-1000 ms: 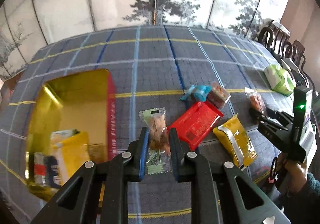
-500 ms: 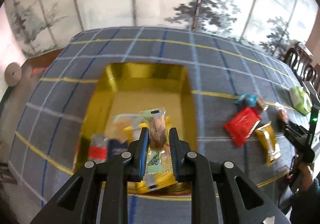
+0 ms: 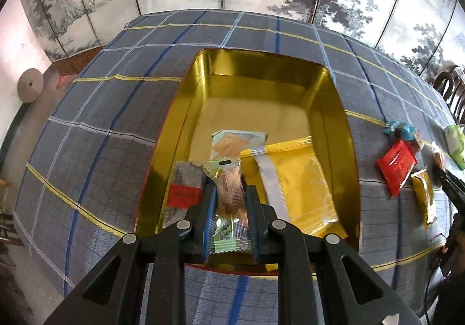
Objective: Organize snacks
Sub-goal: 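Carry the small clear packet into the gold tin and open the left tool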
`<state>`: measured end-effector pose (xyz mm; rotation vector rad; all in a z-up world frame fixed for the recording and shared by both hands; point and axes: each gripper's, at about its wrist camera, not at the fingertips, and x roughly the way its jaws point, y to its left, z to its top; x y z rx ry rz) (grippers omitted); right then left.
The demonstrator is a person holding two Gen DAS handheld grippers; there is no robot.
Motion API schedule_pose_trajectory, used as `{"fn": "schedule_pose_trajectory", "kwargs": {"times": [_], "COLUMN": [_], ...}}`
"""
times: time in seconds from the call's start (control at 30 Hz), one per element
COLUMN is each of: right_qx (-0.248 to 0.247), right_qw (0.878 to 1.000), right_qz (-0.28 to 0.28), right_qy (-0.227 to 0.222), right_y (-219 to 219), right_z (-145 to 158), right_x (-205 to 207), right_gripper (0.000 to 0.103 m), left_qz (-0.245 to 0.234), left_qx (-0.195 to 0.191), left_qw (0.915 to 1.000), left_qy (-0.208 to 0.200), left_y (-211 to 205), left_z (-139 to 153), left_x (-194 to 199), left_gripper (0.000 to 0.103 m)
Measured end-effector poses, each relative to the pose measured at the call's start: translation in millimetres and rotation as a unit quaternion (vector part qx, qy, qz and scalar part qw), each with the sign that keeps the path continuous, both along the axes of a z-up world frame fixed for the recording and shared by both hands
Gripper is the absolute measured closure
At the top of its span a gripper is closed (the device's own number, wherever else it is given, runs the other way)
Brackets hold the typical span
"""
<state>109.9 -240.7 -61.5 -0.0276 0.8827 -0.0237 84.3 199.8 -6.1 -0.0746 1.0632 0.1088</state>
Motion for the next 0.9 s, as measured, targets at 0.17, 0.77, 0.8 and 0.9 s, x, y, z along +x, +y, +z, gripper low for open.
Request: {"fn": "schedule_pose_trajectory", "kwargs": {"times": [0.17, 0.77, 0.8, 0.9], "right_qx": [-0.002, -0.018, -0.02, -0.028], "right_qw": [1.0, 0.999, 0.999, 0.999], "right_qz": [0.0, 0.005, 0.003, -0.001], "right_qy": [0.0, 0.027, 0.03, 0.037], "right_y": [-2, -6, -5, -6], "right_z": [0, 5, 5, 6], "right_x": [0, 11, 12, 15], "right_gripper": [0.064, 0.064, 0.064, 0.065], "left_qz": [0.006, -0.006, -0.006, -0.008], "left_qx": [0.001, 0.0, -0.001, -0.002], "left_qw": [1.0, 1.0, 1.0, 1.0], "left_qy": [0.002, 0.001, 0.001, -0.001], "left_y": [9, 6, 6, 5], "left_z": [-5, -4, -4, -3], "left_x": [0, -3, -3, -4], "left_gripper": [0.085, 0.08, 0.08, 0.078]}}
